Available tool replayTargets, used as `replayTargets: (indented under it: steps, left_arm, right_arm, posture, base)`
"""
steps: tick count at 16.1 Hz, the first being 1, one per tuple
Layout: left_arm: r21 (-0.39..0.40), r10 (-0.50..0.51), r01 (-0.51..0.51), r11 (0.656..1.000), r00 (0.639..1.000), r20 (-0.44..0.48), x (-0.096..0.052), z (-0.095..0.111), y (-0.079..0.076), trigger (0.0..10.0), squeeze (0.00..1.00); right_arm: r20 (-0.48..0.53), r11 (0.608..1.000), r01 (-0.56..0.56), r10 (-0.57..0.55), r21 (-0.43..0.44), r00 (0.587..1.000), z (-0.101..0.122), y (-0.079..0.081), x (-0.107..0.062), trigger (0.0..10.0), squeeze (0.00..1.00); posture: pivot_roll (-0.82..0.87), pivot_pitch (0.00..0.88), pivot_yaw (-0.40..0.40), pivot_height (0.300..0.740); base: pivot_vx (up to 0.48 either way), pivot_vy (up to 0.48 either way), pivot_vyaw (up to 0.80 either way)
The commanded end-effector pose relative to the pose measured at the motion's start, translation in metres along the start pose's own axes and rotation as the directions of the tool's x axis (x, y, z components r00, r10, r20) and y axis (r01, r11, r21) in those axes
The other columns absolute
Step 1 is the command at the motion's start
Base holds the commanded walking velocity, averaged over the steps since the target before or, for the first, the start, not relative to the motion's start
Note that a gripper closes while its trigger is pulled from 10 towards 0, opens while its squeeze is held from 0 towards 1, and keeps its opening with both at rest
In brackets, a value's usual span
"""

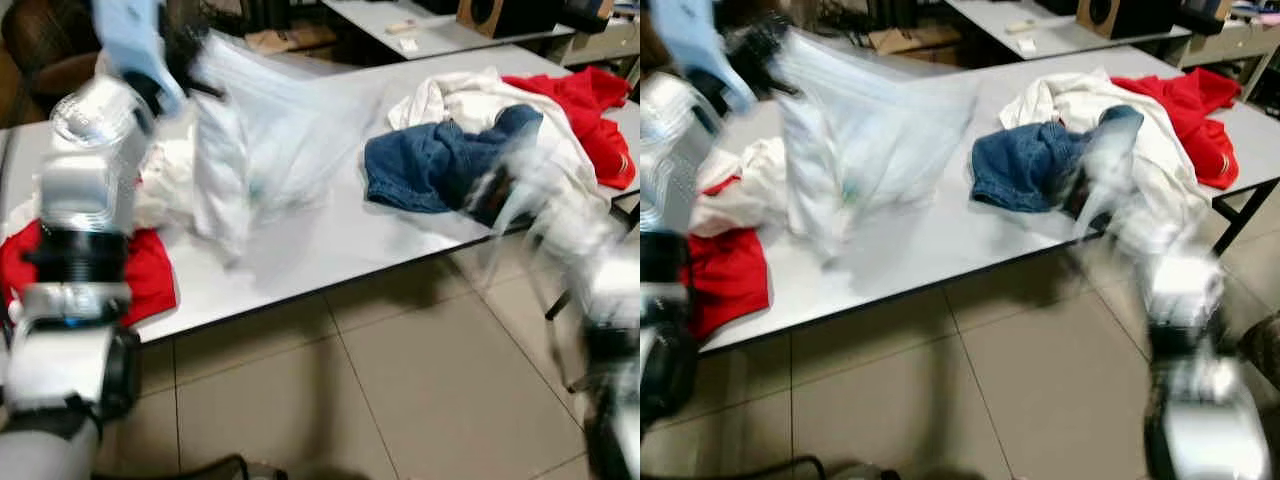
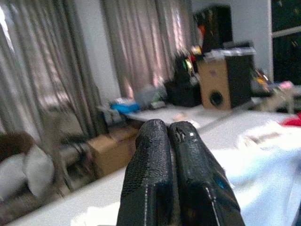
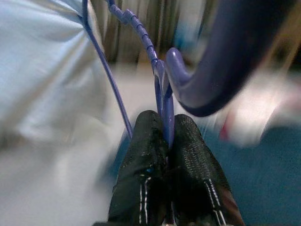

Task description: Hang hanger

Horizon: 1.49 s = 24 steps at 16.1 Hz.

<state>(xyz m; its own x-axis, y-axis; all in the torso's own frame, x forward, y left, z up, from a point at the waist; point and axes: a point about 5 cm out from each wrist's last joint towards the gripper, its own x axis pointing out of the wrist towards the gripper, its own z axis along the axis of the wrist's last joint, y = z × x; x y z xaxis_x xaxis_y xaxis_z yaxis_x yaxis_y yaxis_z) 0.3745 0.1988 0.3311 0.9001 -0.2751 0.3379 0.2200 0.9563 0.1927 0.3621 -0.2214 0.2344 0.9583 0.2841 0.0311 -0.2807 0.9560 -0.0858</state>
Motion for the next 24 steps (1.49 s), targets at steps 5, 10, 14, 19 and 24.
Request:
replayTargets:
  steps: [5,10,14,19,24]
  left_arm:
    - [0.093,-0.117,0.116,0.989,0.993,0.003,-0.011,-0.008,-0.014,0.0,0.0]
    - [0.164,-0.125,0.14,0.976,0.987,-0.099,-0.018,-0.039,-0.022,0.0,0.0]
    - [0.125,-0.238,0.244,0.962,0.969,-0.062,-0.019,-0.041,-0.042,0.0,0.0]
    - [0.171,-0.379,0.499,0.85,0.803,-0.46,-0.079,-0.116,-0.069,0.0,0.0]
    - [0.139,-0.369,0.5,0.855,0.774,-0.515,-0.088,-0.122,-0.058,10.0,1.0]
  right_arm:
    - [0.1,0.995,-0.096,0.092,0.029,0.991,0.008,0.016,-0.007,10.0,0.0]
    - [-0.144,0.988,0.031,-0.009,0.15,0.989,-0.073,0.028,-0.062,10.0,0.0]
    - [-0.232,0.972,0.018,0.038,0.233,0.972,-0.082,0.039,-0.083,10.0,0.0]
    - [-0.352,0.968,-0.05,0.137,0.247,0.926,-0.102,0.053,-0.109,10.0,0.0]
    - [-0.324,0.961,-0.072,0.16,0.267,0.932,-0.095,0.054,-0.106,10.0,0.0]
  posture:
    - [-0.08,0.0,0.038,0.74]
    - [-0.1,0.0,0.053,0.74]
    - [-0.12,0.0,0.077,0.74]
    - [-0.11,0.0,0.071,0.74]
    - [-0.11,0.0,0.06,0.74]
  base:
    - [0.0,0.0,0.0]
    - [0.0,0.0,0.0]
    - [0.0,0.0,0.0]
    - [0.0,0.0,0.0]
    - [0.0,0.0,0.0]
